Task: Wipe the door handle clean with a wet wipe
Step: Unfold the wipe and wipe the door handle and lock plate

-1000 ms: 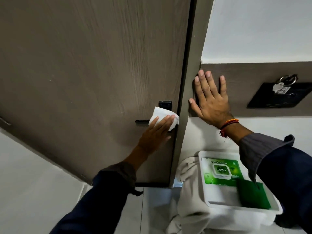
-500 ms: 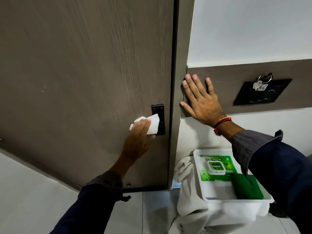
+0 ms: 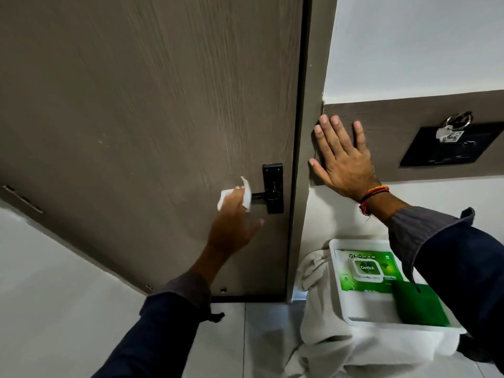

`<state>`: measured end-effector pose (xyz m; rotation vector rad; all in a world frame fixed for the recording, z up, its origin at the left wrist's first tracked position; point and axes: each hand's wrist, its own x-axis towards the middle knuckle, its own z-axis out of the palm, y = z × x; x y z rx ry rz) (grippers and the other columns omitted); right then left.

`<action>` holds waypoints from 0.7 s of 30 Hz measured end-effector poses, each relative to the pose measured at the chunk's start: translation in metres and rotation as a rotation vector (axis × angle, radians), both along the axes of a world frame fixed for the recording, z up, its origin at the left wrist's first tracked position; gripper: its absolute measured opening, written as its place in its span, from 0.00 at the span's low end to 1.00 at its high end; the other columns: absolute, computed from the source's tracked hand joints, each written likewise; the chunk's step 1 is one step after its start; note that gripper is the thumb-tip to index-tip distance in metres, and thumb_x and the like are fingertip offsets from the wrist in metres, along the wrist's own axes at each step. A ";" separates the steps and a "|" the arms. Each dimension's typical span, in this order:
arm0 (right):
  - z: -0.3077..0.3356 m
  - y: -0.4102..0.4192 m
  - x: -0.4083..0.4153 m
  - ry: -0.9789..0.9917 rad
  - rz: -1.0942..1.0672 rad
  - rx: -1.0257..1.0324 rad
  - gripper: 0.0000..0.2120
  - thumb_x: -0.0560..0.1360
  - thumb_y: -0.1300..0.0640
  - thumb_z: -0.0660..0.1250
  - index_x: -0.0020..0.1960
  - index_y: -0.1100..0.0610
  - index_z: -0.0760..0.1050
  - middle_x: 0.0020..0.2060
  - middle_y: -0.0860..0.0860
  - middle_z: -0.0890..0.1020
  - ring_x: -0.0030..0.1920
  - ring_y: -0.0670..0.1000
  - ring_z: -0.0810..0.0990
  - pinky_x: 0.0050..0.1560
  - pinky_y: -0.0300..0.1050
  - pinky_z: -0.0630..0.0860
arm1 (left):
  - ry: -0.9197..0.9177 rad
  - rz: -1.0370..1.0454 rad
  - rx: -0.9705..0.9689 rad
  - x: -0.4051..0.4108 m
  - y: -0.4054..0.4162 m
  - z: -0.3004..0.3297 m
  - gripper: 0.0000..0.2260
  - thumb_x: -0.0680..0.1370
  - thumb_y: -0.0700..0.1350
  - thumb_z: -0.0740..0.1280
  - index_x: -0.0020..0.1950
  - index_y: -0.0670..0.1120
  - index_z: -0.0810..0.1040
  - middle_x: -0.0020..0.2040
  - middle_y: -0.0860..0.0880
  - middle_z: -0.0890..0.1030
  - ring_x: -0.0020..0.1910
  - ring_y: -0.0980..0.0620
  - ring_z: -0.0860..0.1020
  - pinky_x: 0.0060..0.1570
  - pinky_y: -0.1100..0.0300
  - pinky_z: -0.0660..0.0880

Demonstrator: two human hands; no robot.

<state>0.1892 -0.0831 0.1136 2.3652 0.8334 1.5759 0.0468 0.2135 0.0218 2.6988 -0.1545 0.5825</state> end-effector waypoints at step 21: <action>0.012 0.000 -0.008 0.071 0.023 -0.032 0.37 0.86 0.42 0.55 0.85 0.60 0.44 0.84 0.55 0.41 0.84 0.54 0.40 0.83 0.60 0.36 | 0.038 -0.082 0.363 0.020 -0.065 -0.007 0.38 0.79 0.63 0.61 0.81 0.41 0.56 0.82 0.40 0.57 0.82 0.41 0.53 0.79 0.43 0.58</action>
